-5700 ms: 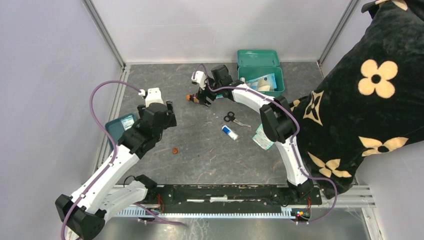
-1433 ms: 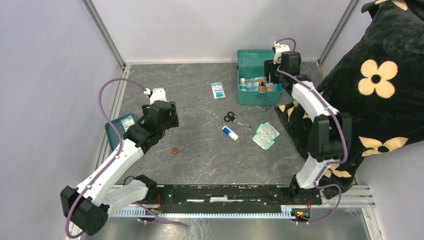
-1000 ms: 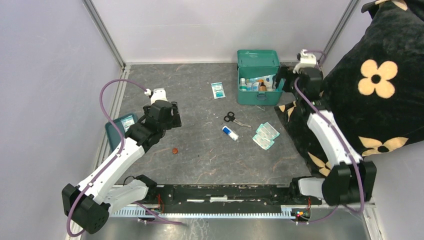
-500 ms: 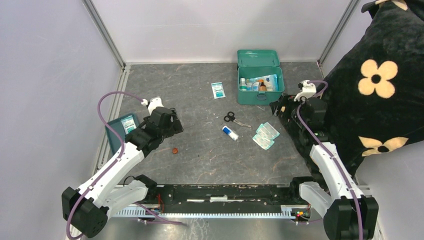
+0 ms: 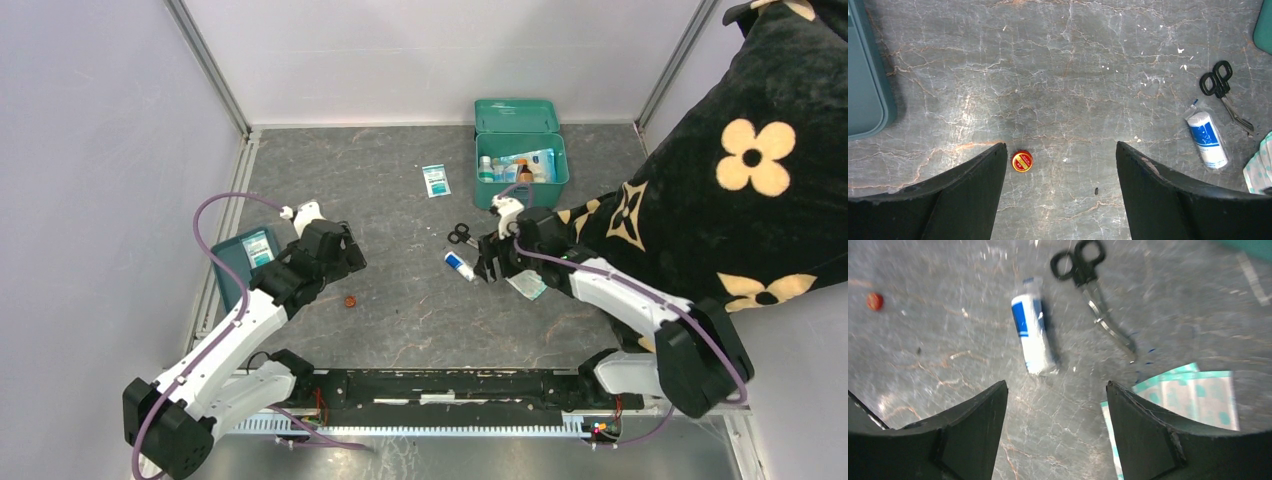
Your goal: Organize the medicine kit
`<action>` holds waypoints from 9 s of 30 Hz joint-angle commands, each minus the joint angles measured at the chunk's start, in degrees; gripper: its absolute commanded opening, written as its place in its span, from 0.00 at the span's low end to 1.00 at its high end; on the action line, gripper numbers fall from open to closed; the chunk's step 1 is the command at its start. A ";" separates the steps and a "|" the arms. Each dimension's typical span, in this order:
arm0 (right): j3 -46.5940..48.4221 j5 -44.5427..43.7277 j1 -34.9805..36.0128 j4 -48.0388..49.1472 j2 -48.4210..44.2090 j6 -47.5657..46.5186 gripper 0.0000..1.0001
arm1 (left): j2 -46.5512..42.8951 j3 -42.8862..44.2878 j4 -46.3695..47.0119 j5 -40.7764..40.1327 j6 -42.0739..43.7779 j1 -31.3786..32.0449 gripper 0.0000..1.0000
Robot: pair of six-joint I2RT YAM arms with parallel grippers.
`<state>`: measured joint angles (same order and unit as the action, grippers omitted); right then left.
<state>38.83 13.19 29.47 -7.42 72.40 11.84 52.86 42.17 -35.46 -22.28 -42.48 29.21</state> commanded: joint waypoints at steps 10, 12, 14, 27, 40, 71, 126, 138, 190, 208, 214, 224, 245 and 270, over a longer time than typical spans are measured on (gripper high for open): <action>11.91 -4.80 5.76 1.76 18.40 -7.72 0.73 | -4.67 -1.97 1.53 1.41 -0.90 -0.36 0.85; 13.45 -4.86 5.86 1.59 20.68 -8.23 0.71 | -5.48 -2.03 1.25 1.64 -0.80 -0.33 0.84; 14.73 -4.92 5.99 1.24 22.64 -8.72 0.69 | -6.25 -2.29 1.27 1.37 -0.76 -0.38 0.84; 14.98 -5.41 7.96 1.52 25.33 -8.98 0.41 | -5.84 -3.05 1.53 0.89 -0.62 -0.38 0.84; 18.28 3.33 4.78 3.78 17.24 -5.43 0.26 | -4.25 -2.54 2.73 1.87 0.96 -0.34 0.84; 42.20 -6.83 -21.23 0.67 29.61 -1.07 0.46 | -0.27 -5.43 2.07 1.30 -0.81 -0.38 0.84; 7.84 -3.50 -21.32 5.77 -9.73 0.47 0.62 | 17.78 -11.76 7.90 -3.56 -10.39 5.86 0.51; 7.06 -4.21 -21.34 4.79 -11.91 0.09 0.62 | 25.62 -7.17 11.67 -2.23 -4.08 11.53 0.30; 6.69 -16.81 24.77 -3.15 5.34 0.94 0.74 | 5.61 12.42 3.11 -6.06 19.60 -5.23 0.82; 8.89 -15.37 27.15 0.07 17.84 1.22 0.68 | 5.41 11.09 4.26 -6.33 19.19 -5.81 0.82; 10.77 -19.42 29.13 -1.63 20.96 0.40 0.62 | 5.00 10.94 4.22 -6.28 19.19 -5.84 0.82; 10.75 -21.60 29.77 -1.98 21.03 0.28 0.45 | 4.99 10.83 4.25 -5.78 19.19 -5.92 0.82; 19.82 -15.67 15.96 -3.12 11.53 -1.31 0.31 | 4.62 10.83 4.22 -4.84 19.32 -5.99 0.82; 53.75 -17.43 -13.70 -10.51 34.82 -5.20 0.54 | 9.28 10.34 5.49 5.49 19.09 -11.17 0.85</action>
<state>89.25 -4.58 15.94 -17.63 107.35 6.35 60.77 52.56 -32.69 -23.24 -24.95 21.45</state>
